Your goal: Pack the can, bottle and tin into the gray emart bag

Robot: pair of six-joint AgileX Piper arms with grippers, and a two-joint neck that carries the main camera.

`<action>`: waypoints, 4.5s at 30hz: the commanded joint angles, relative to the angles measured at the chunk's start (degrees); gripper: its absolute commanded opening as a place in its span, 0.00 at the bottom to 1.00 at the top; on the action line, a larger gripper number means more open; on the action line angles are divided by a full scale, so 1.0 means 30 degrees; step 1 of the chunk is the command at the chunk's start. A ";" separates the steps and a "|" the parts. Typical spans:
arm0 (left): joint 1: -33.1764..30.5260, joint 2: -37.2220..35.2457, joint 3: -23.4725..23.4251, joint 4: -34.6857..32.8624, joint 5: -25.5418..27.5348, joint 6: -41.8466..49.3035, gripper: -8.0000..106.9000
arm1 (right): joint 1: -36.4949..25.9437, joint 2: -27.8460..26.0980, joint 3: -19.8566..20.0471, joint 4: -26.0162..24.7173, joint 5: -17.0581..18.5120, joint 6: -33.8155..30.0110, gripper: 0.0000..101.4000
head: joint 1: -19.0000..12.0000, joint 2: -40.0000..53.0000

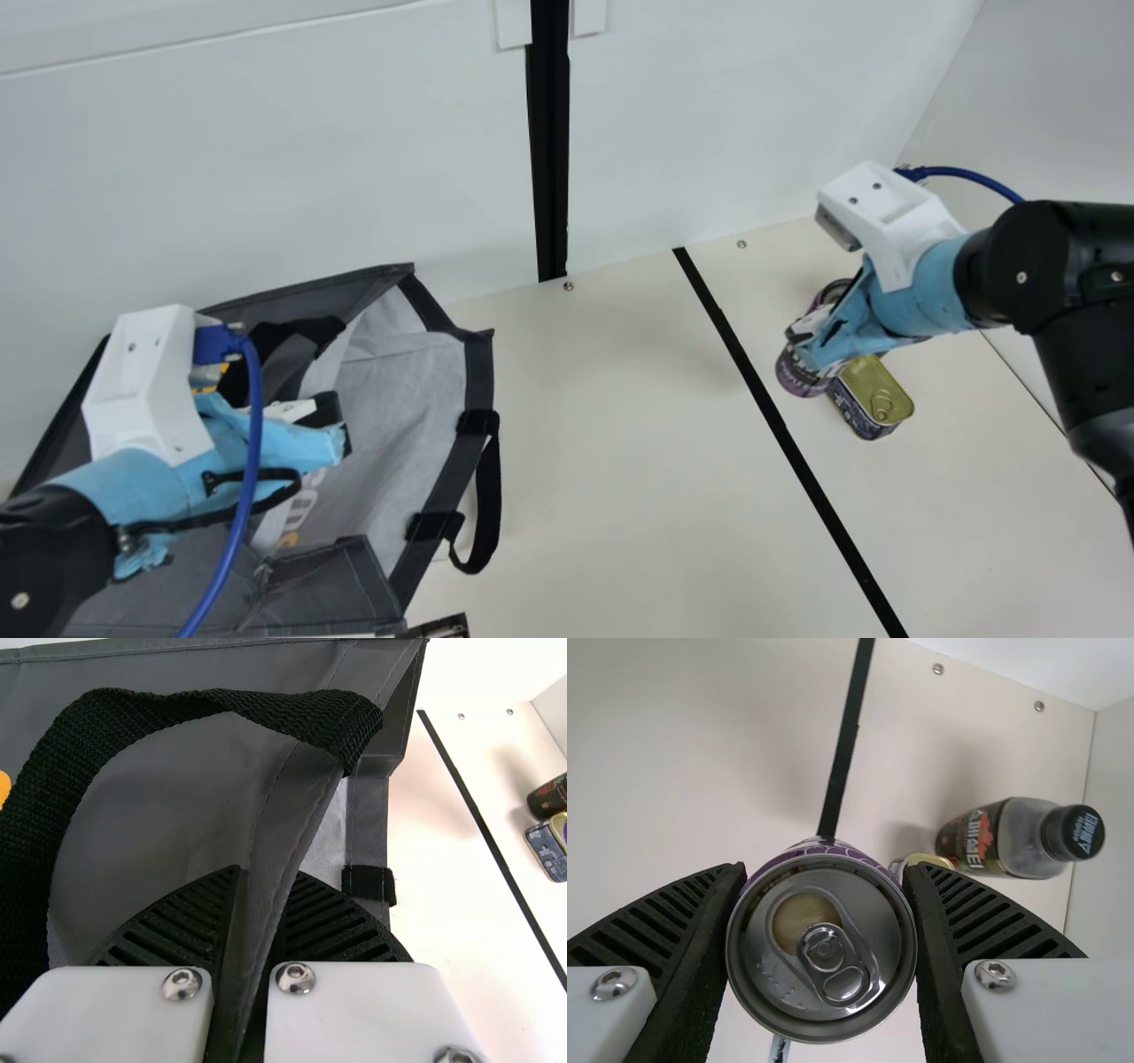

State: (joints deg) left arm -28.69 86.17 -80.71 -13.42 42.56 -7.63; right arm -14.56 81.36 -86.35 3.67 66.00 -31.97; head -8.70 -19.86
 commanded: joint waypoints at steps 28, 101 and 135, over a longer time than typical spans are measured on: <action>0.0000 0.0000 0.0000 0.0000 0.0000 0.0000 0.16 | 0.5895 -0.0360 0.0069 -0.1023 0.0395 0.1952 0.00 | -0.0433 -0.0046; 0.0000 0.0000 0.0000 0.0000 0.0000 0.0000 0.16 | 1.0666 -0.2221 0.1913 0.9568 -0.4515 -0.2080 0.00 | -0.0433 -0.0046; 0.0000 0.0000 0.0000 0.0000 0.0000 0.0000 0.16 | 1.1352 -0.0595 0.5430 1.6054 -0.9098 -1.0003 0.00 | -0.0433 -0.0046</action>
State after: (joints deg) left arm -28.69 86.17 -80.71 -13.42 42.56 -7.63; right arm 19.51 79.29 -69.95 51.17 38.58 -61.18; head -8.70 -19.95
